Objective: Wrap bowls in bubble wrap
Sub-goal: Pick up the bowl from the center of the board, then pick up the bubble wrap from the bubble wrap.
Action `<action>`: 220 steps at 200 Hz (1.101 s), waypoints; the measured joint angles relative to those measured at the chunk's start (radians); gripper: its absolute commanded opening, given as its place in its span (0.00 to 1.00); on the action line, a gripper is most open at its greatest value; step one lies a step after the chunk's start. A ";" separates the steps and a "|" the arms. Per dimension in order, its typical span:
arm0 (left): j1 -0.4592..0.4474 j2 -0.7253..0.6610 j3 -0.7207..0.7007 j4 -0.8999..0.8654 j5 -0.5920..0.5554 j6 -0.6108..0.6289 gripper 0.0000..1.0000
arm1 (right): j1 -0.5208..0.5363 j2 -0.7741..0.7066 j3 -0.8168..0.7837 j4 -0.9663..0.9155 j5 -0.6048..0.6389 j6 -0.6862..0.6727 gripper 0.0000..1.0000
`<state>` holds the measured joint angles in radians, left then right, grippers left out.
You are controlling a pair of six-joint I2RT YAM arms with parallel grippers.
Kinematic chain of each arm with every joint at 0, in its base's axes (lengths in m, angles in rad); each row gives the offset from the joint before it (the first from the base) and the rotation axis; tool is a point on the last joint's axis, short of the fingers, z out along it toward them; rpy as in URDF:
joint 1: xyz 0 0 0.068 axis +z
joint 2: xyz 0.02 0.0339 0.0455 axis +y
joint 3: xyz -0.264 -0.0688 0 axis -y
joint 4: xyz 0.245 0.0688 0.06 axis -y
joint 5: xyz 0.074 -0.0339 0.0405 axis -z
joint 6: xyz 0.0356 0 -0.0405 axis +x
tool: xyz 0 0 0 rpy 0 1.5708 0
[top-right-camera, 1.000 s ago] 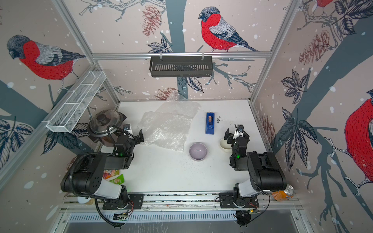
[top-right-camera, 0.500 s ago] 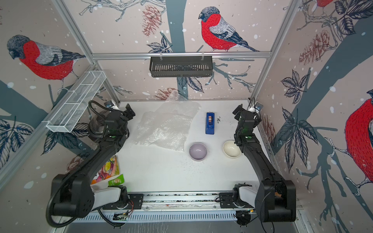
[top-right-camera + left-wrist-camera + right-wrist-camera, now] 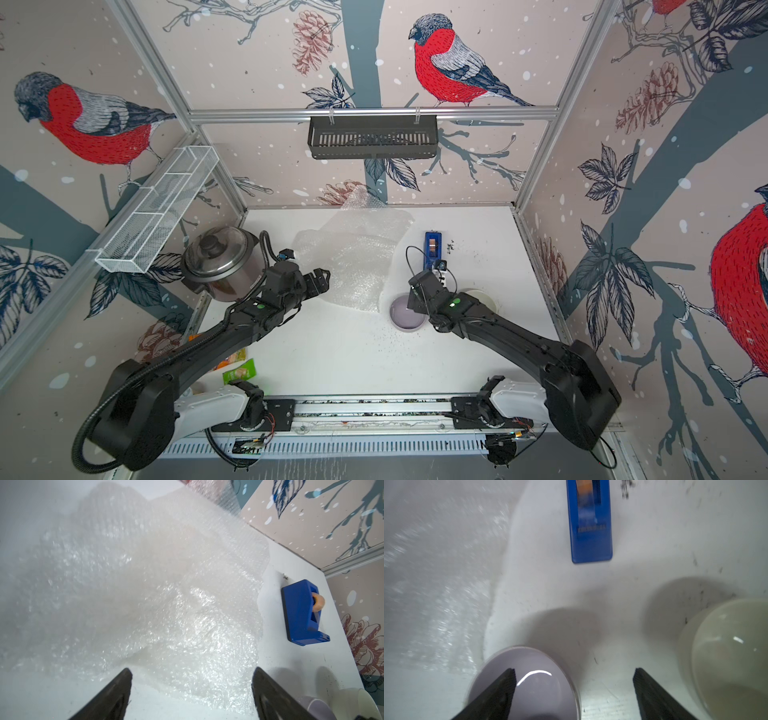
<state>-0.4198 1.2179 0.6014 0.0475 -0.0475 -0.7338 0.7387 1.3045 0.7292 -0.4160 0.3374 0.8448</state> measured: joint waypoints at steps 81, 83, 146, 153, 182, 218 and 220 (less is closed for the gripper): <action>-0.008 0.161 -0.049 0.069 0.078 -0.220 0.81 | 0.050 0.060 0.048 -0.015 -0.072 0.085 0.03; -0.008 0.167 -0.047 0.069 0.078 -0.225 0.79 | 0.058 0.052 0.055 -0.021 -0.072 0.085 0.03; -0.008 0.283 0.003 0.083 0.086 -0.279 0.00 | 0.188 -0.154 0.220 -0.205 0.020 0.125 0.03; -0.008 0.277 0.003 0.082 0.098 -0.282 0.00 | 0.191 -0.169 0.229 -0.222 0.026 0.125 0.03; -0.063 0.165 -0.002 0.046 0.114 -0.290 0.00 | 0.196 -0.206 0.267 -0.268 0.042 0.127 0.03; -0.299 -0.031 -0.006 -0.053 0.100 -0.315 0.00 | 0.195 -0.190 0.335 -0.287 0.049 0.126 0.03; -0.309 -0.040 -0.014 -0.056 0.099 -0.318 0.00 | 0.195 -0.188 0.337 -0.287 0.049 0.126 0.03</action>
<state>-0.7292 1.1782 0.5877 -0.0086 0.0513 -1.0519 0.9340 1.1168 1.0660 -0.7029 0.3862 0.9707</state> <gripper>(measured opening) 0.050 0.103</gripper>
